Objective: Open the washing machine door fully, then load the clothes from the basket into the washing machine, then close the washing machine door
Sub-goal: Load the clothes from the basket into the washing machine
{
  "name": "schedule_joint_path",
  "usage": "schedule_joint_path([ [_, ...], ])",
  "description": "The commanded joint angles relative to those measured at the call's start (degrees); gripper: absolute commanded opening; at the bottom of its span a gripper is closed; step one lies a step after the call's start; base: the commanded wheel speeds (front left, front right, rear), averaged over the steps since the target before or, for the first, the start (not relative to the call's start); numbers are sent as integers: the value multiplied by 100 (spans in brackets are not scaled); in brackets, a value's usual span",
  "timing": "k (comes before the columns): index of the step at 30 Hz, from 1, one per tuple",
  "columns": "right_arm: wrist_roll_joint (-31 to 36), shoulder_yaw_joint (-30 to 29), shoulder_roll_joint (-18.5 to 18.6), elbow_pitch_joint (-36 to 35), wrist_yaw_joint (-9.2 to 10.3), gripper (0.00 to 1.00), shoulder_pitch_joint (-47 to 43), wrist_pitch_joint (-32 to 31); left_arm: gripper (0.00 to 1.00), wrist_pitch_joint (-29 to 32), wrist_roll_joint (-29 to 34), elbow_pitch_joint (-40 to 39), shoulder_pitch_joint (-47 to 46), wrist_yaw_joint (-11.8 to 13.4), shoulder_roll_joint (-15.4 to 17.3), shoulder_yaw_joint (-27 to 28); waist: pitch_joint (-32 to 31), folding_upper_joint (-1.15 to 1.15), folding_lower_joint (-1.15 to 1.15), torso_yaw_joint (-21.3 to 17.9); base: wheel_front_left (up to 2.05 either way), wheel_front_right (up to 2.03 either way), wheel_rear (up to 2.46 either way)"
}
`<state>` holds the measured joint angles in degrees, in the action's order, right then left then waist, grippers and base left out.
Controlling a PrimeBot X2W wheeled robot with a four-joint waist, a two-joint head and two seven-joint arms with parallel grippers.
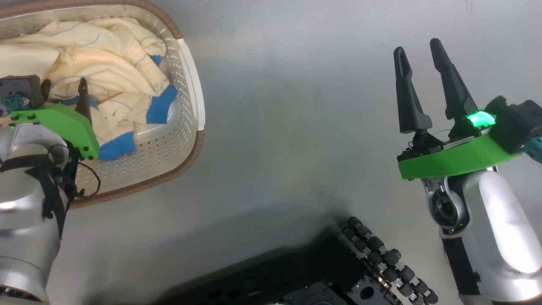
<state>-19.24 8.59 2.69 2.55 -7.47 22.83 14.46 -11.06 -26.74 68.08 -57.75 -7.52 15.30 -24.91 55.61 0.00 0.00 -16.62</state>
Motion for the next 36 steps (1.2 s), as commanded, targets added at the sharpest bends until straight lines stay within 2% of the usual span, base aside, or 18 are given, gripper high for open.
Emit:
schedule_joint_path([
  [1, -13, 64, 19, -162, -2, 100, -131, 54, 100, -22, -23, 18, 38, 3, 221, 42, 5, 0, 0, -5, 0, 0, 0],
  [35, -52, 133, 19, -272, -2, 100, -129, 54, 100, -8, 82, 499, -460, 116, 338, -366, 229, 0, 0, -262, 0, 0, 0],
  [36, -57, 132, 19, -276, -2, 100, -131, 54, 96, -5, 92, 503, -475, 131, 343, -382, 237, 0, 0, -268, 0, 0, 0],
])
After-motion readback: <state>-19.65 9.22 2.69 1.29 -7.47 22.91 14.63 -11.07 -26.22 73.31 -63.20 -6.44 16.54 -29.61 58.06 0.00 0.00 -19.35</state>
